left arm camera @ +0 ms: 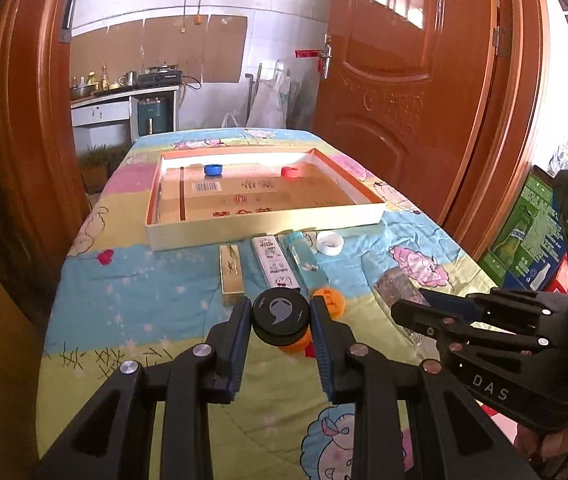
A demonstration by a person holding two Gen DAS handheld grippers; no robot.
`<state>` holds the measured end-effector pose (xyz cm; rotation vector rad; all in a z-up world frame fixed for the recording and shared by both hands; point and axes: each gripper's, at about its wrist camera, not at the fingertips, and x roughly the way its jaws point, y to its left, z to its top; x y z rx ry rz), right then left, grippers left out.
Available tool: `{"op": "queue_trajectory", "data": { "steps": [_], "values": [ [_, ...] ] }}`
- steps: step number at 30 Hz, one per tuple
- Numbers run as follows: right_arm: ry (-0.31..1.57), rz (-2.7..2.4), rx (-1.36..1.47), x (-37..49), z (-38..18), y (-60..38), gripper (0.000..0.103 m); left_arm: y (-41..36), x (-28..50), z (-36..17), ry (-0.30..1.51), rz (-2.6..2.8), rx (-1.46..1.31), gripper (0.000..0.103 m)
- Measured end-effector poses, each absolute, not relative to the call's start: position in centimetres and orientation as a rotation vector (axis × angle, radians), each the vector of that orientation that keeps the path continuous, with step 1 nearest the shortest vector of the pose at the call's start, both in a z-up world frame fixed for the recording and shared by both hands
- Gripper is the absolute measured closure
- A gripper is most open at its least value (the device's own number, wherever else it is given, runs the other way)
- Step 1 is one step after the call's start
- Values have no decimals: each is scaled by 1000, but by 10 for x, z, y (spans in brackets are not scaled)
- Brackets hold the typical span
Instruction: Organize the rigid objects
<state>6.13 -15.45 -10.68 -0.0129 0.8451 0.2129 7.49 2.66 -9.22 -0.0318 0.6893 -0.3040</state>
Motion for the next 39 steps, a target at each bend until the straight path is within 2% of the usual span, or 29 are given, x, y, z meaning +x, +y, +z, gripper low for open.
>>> {"op": "queue_trajectory", "data": {
  "steps": [39],
  "values": [
    [828, 197, 40, 126, -76, -183, 83, 15, 147, -63, 698, -311, -81, 73]
  ]
}}
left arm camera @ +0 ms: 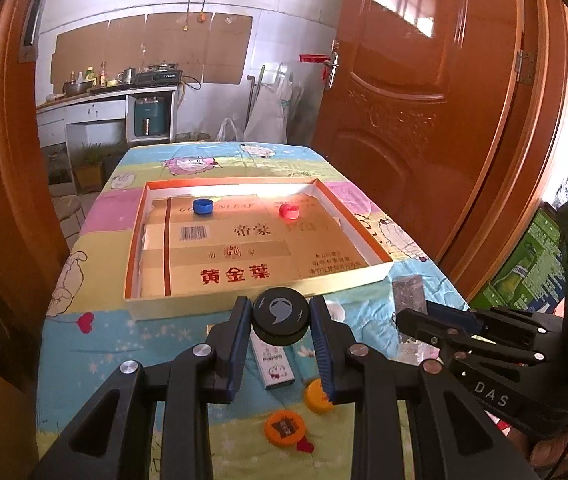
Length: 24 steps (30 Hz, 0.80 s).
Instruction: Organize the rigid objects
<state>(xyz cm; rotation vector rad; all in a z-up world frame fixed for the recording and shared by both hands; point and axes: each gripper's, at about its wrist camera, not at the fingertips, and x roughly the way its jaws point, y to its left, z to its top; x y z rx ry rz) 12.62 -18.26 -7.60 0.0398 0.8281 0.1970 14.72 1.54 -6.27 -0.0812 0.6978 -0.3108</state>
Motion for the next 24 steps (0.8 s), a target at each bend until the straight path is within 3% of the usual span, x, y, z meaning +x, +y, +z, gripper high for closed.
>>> {"op": "queue_trajectory", "data": {
  "steps": [24],
  "values": [
    [776, 188, 87, 203, -47, -207, 83, 3, 228, -41, 687, -297, -75, 73]
  ]
}}
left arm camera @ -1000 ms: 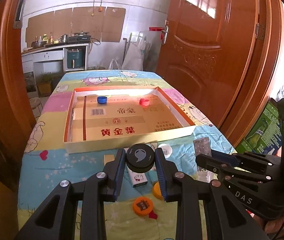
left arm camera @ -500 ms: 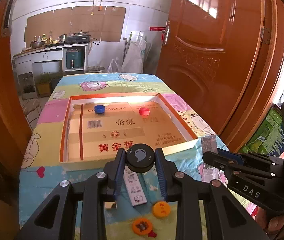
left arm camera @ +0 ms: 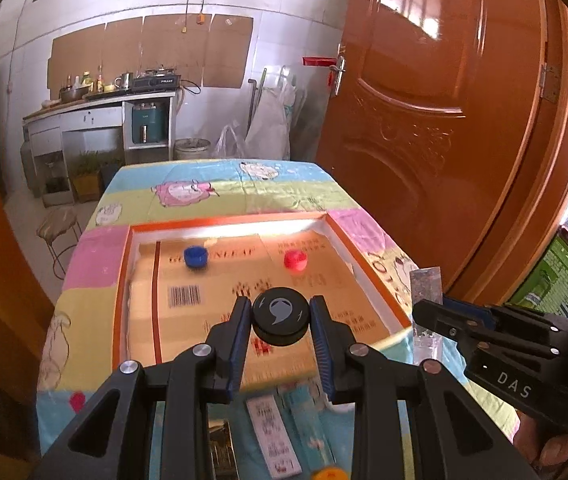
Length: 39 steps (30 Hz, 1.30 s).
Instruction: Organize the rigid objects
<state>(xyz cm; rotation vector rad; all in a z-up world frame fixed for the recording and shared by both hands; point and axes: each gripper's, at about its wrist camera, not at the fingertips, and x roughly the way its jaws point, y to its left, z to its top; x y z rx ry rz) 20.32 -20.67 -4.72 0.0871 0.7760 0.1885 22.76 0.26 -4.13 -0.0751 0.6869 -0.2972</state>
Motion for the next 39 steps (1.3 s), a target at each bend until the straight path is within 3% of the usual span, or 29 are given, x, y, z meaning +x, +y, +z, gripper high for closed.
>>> {"op": "queue_trajectory", "data": {
  "steps": [17, 39],
  "values": [
    [728, 184, 22, 287, -40, -215, 83, -8, 307, -29, 711, -253, -83, 73],
    [886, 262, 12, 365, -90, -211, 83, -11, 382, -71, 838, -225, -105, 73]
  ]
}}
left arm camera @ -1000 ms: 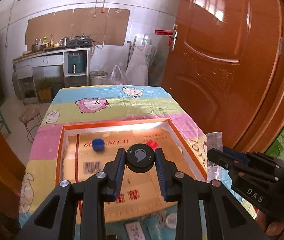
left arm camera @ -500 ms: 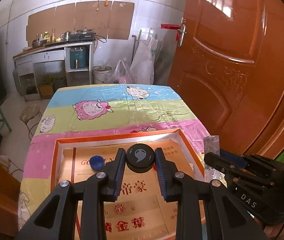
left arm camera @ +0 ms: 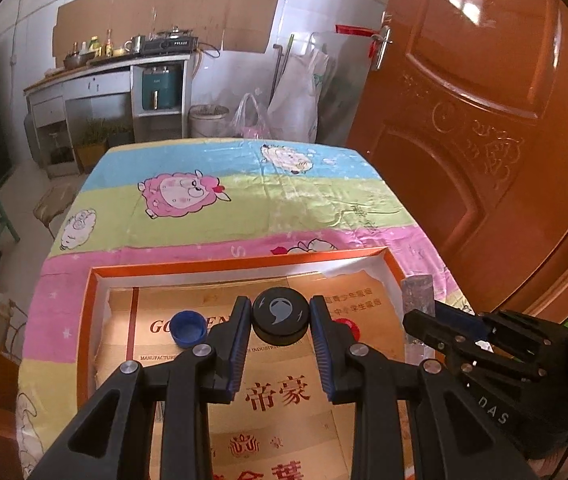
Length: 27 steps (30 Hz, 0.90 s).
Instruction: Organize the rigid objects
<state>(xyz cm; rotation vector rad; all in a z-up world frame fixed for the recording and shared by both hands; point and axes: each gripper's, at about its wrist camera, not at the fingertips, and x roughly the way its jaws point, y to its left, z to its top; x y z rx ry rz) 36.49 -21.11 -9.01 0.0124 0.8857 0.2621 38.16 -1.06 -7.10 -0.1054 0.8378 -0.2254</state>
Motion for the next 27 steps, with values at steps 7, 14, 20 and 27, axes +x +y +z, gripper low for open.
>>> {"op": "queue_trajectory", "data": {
  "steps": [7, 14, 20, 27],
  "values": [
    [936, 265, 24, 382, -101, -212, 83, -15, 402, -84, 881, -214, -90, 73],
    [967, 261, 0, 401, -104, -211, 83, -18, 420, -98, 930, -195, -74, 73],
    [995, 267, 1, 414, -109, -211, 83, -20, 433, -109, 964, -182, -61, 73],
    [1034, 279, -5, 428, -120, -207, 83, -24, 442, -121, 994, -181, -51, 73]
  ]
}}
